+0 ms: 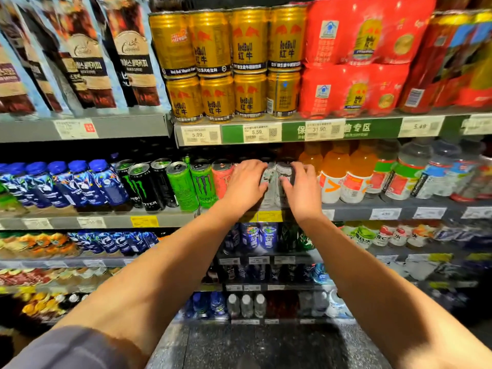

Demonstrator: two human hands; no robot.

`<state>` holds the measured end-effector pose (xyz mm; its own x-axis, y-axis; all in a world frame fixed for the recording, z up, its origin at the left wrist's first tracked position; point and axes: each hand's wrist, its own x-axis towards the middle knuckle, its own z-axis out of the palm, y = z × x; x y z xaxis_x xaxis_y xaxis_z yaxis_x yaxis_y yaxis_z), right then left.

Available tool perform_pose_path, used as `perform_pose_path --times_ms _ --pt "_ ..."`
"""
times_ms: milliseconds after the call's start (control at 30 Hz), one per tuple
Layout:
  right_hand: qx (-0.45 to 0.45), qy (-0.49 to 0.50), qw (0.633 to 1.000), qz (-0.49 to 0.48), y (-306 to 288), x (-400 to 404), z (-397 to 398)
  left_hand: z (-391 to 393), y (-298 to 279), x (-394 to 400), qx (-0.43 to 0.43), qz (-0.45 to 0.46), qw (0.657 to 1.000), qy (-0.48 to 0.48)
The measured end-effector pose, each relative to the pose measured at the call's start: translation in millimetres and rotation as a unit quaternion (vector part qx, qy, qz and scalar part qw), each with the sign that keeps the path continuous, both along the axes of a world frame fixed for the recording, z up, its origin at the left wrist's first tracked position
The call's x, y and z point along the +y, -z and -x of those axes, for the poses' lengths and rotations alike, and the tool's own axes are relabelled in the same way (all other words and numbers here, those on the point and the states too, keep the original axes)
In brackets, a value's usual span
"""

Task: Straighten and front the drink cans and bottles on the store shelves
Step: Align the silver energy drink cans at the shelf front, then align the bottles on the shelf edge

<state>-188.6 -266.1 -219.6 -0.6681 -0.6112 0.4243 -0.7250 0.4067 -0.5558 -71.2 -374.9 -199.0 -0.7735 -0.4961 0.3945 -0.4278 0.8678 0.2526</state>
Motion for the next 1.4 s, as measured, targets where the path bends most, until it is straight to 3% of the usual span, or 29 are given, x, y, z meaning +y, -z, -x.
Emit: perform_pose_path --times_ms 300,467,567,667,800,900,1000,1100,1400 --pt "0.012 -0.019 1.0 0.008 -3.8 -8.4 4.9 10.9 -1.2 -0.5 0.042 0.086 0.993 -0.065" --pt "0.012 -0.021 1.0 -0.019 -2.8 -10.7 6.0 16.0 1.4 4.2 0.043 0.076 0.993 -0.074" --pt "0.005 -0.013 1.0 -0.024 3.9 -4.4 5.6 13.9 6.9 11.1 0.084 0.036 0.994 -0.064" --pt "-0.063 -0.005 0.998 0.013 14.2 6.6 4.8 15.3 16.5 27.5 0.14 -0.026 0.99 -0.002" --pt "-0.132 0.024 0.988 0.075 29.2 28.3 13.3 29.4 29.4 54.0 0.211 -0.126 0.969 0.033" --pt "-0.164 0.071 0.979 0.104 34.7 48.1 31.5 42.8 32.8 69.4 0.215 -0.203 0.954 0.039" --pt "-0.187 0.117 0.964 0.15 35.2 69.0 60.6 66.3 40.6 78.9 0.207 -0.308 0.929 0.016" --pt "-0.209 0.154 0.949 0.177 30.9 82.7 96.2 91.4 49.7 88.5 0.198 -0.357 0.913 -0.017" --pt "-0.228 0.057 0.961 0.146 28.0 89.0 165.3 175.3 48.1 138.2 0.257 -0.362 0.879 -0.176"
